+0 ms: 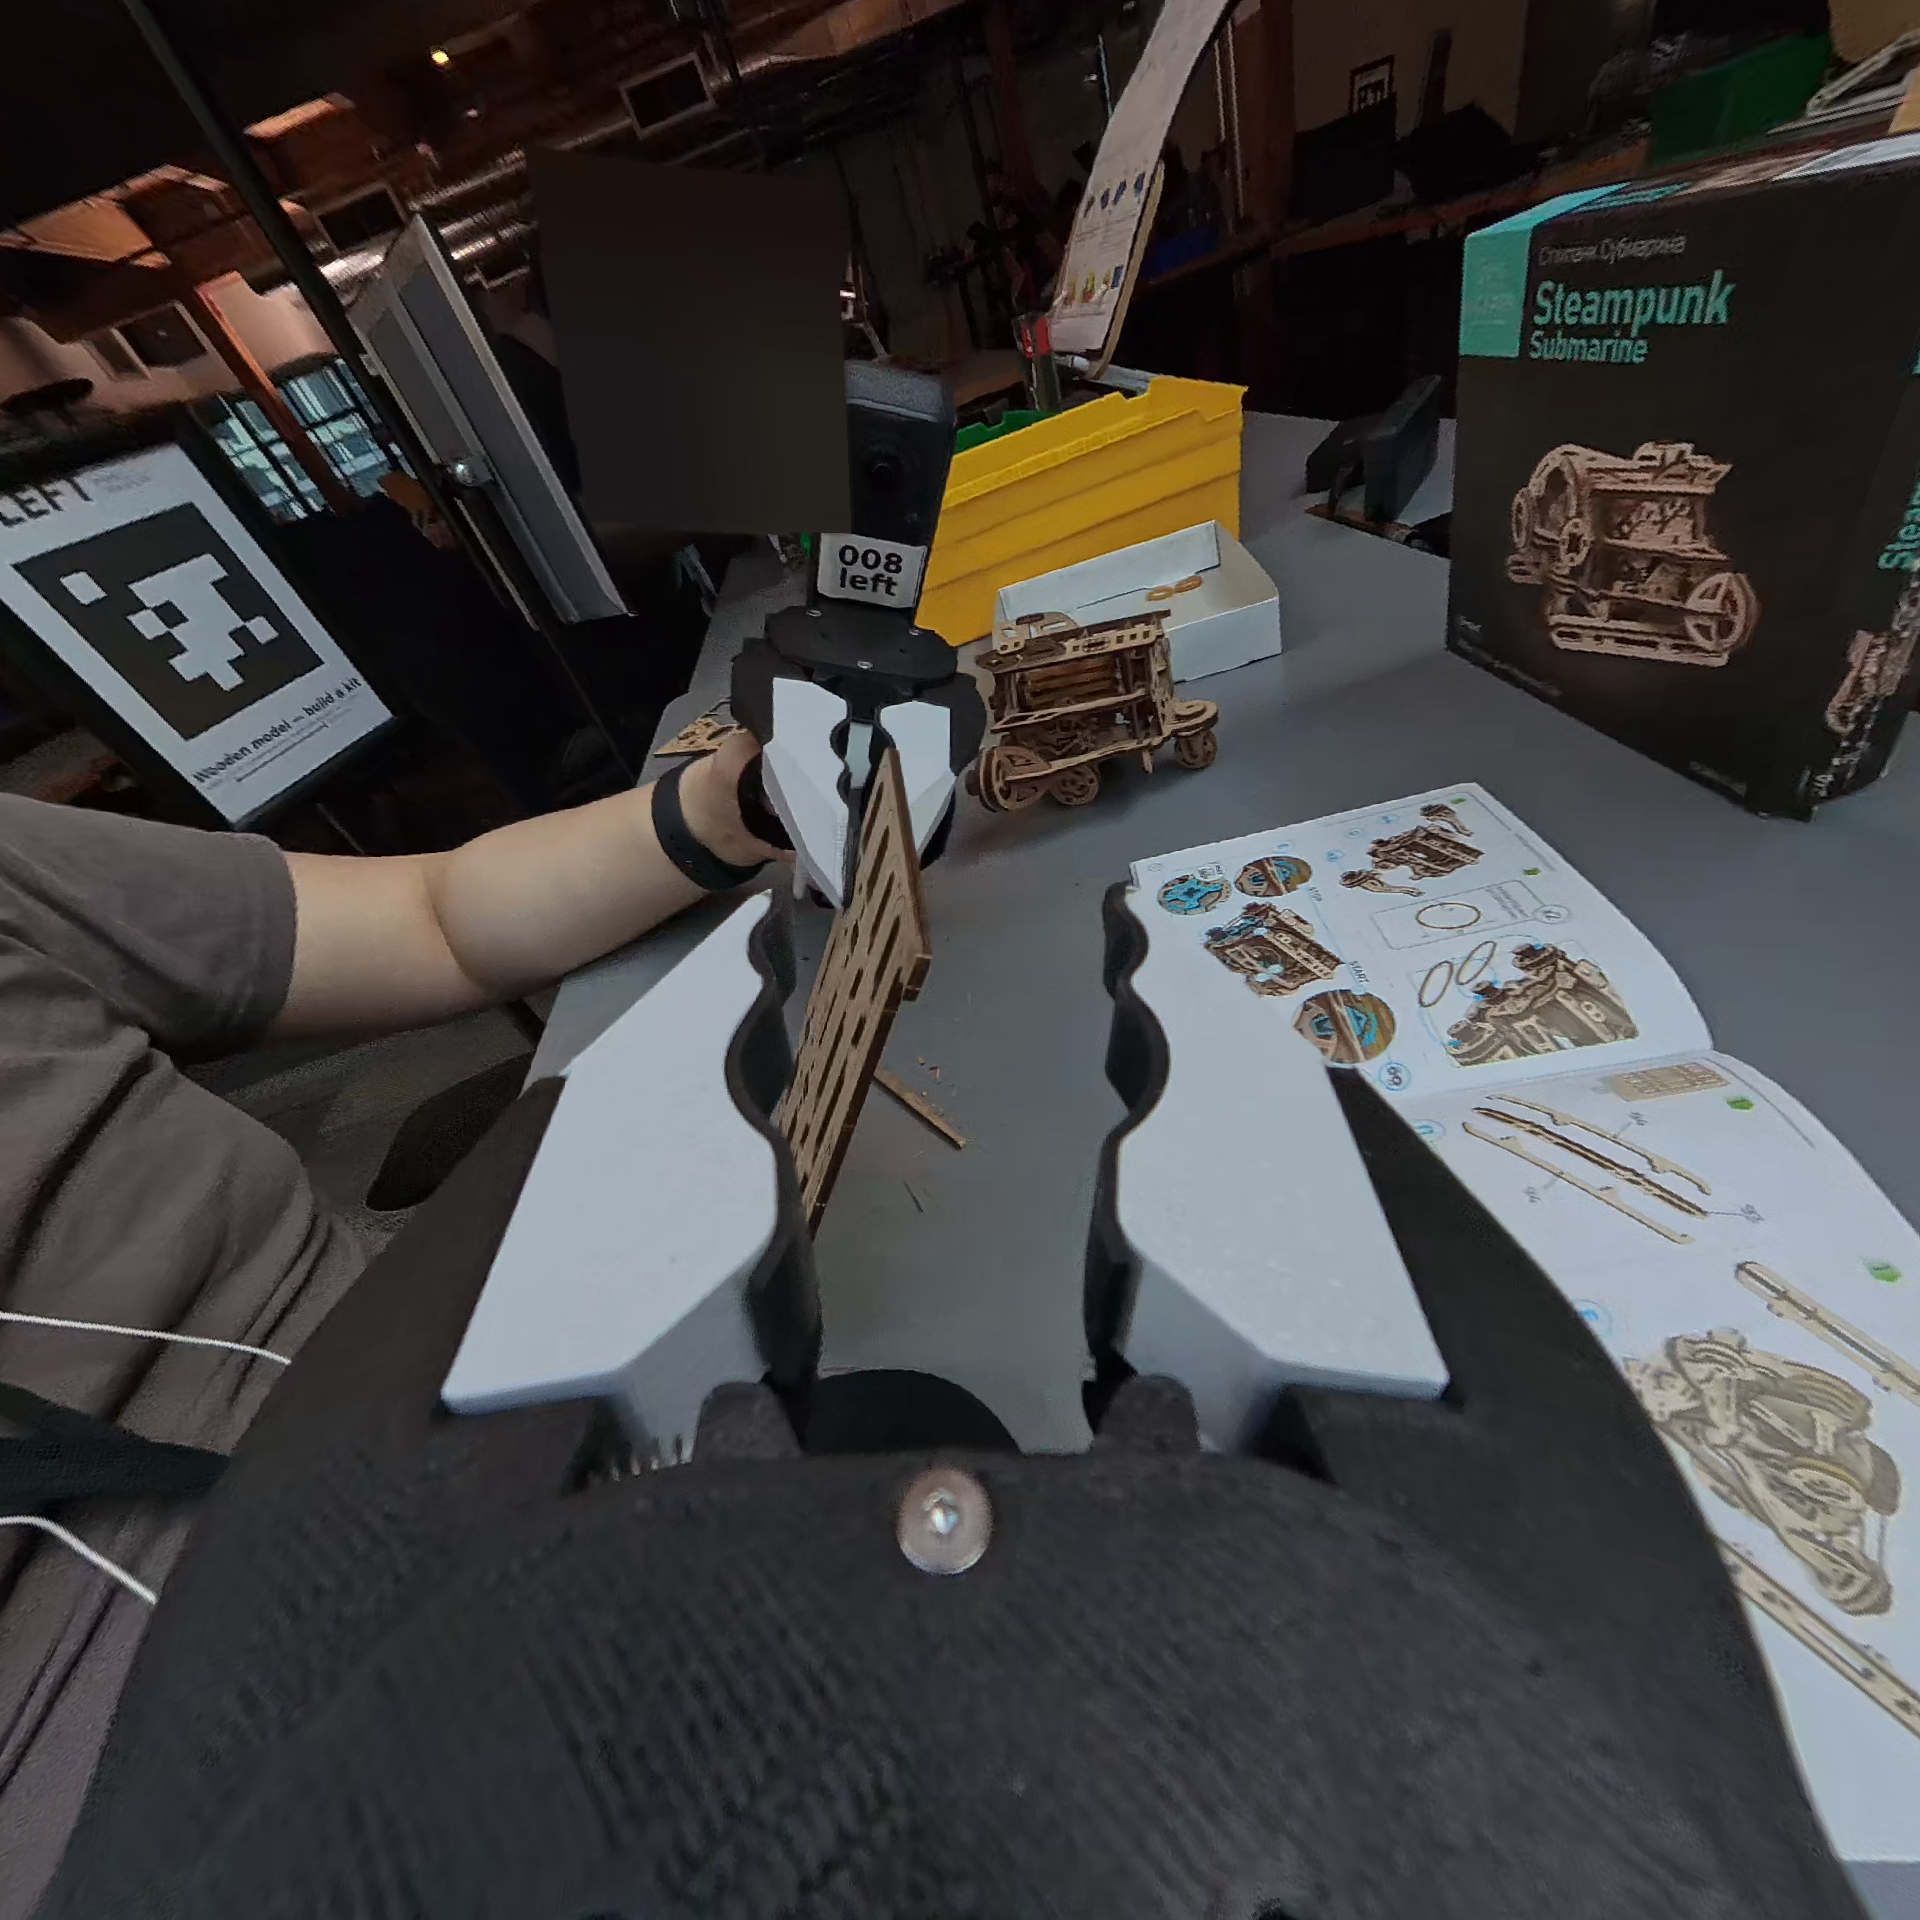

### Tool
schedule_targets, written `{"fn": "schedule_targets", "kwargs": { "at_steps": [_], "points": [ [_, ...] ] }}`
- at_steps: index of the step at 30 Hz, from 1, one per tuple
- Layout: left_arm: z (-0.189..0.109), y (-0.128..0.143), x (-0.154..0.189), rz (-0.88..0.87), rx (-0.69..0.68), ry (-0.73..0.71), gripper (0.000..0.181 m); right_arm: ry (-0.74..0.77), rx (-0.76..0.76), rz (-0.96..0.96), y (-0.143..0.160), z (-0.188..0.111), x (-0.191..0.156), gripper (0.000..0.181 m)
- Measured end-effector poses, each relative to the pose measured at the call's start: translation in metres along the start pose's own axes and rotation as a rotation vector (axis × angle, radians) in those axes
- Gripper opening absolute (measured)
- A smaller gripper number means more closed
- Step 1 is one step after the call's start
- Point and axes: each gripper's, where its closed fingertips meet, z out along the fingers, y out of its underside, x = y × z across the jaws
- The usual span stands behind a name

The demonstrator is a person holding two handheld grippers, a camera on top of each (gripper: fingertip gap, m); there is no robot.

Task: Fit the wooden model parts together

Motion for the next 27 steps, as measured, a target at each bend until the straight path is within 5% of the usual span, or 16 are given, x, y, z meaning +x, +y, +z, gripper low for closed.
{"fn": "schedule_targets", "kwargs": {
  "at_steps": [6, 11, 13, 27],
  "points": [
    [0.0, 0.0, -0.002, 0.002, 0.007, -0.006, 0.0, -0.07, -0.305, -0.016, 0.005, 0.038, -0.01, 0.041],
    [-0.001, -0.003, 0.0, 0.014, 0.021, -0.009, 0.0, -0.158, -0.407, -0.013, 0.02, 0.059, -0.013, 0.029],
    [0.0, -0.002, -0.002, 0.01, 0.018, -0.014, 0.001, -0.217, -0.447, -0.001, 0.028, 0.059, -0.019, 0.005],
    [0.005, -0.006, 0.005, 0.035, 0.046, -0.019, 0.0, -0.24, -0.444, -0.016, 0.021, 0.05, -0.023, 0.008]
  ]
}}
